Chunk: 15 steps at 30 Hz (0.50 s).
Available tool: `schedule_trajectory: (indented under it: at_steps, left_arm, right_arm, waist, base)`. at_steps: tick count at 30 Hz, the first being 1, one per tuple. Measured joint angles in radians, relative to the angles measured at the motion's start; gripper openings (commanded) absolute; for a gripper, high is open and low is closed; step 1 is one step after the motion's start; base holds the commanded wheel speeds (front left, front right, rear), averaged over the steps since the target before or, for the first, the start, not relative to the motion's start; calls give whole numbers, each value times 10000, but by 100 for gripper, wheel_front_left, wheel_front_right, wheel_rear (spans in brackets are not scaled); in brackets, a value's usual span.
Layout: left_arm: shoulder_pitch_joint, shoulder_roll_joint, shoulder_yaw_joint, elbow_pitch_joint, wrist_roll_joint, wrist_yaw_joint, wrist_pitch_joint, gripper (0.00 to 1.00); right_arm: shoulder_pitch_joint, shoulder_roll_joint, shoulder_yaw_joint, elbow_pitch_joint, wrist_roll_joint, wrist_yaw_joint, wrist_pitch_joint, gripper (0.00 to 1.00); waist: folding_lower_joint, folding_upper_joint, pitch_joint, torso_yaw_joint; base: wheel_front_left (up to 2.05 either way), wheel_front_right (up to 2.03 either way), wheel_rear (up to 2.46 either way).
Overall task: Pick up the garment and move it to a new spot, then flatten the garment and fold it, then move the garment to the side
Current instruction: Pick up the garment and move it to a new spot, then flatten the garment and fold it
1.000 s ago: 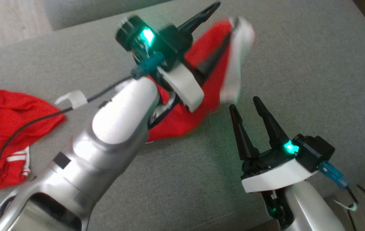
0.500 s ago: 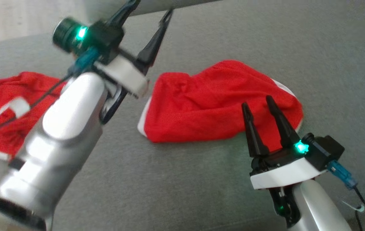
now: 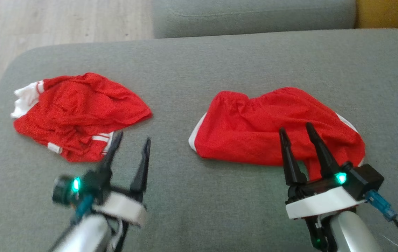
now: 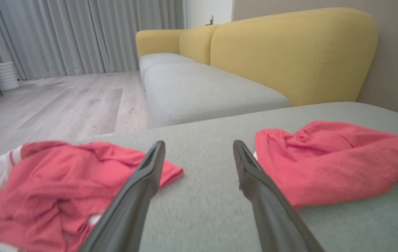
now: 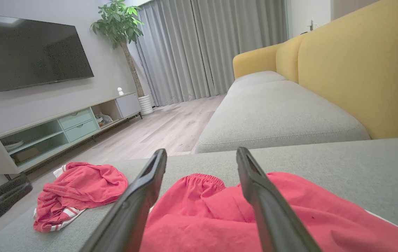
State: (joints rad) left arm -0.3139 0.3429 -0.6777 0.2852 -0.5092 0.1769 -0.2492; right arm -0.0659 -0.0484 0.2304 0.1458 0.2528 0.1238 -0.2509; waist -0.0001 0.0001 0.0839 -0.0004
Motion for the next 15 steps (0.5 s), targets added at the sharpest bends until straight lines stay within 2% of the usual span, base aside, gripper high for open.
schedule_trajectory:
  at_steps: [3,6,11,15]
  left_arm:
    - [988,-192,198,-476,61,309,0,100]
    - [1343,-506,399,-809,320,353,0,100]
    - [1323,-794,640,-932,663,71,-2,100]
    - [1274,-911,752,-903,832,-92,-2,100]
  right_arm:
    - [-1,2,-128,25,-130,0,0,100]
    - [19,10,-330,29,-163,0,0,100]
    - [59,25,-669,73,-420,2,0,100]
    - [-573,31,-1716,959,-1189,2,8,100]
  waist:
    - [-1,0,-57,200]
    - [0,0,-60,355]
    - [0,0,-17,455]
    - [2,0,147,395]
  base:
    - [0,0,0]
    - [0,0,0]
    - [0,0,0]
    - [0,0,0]
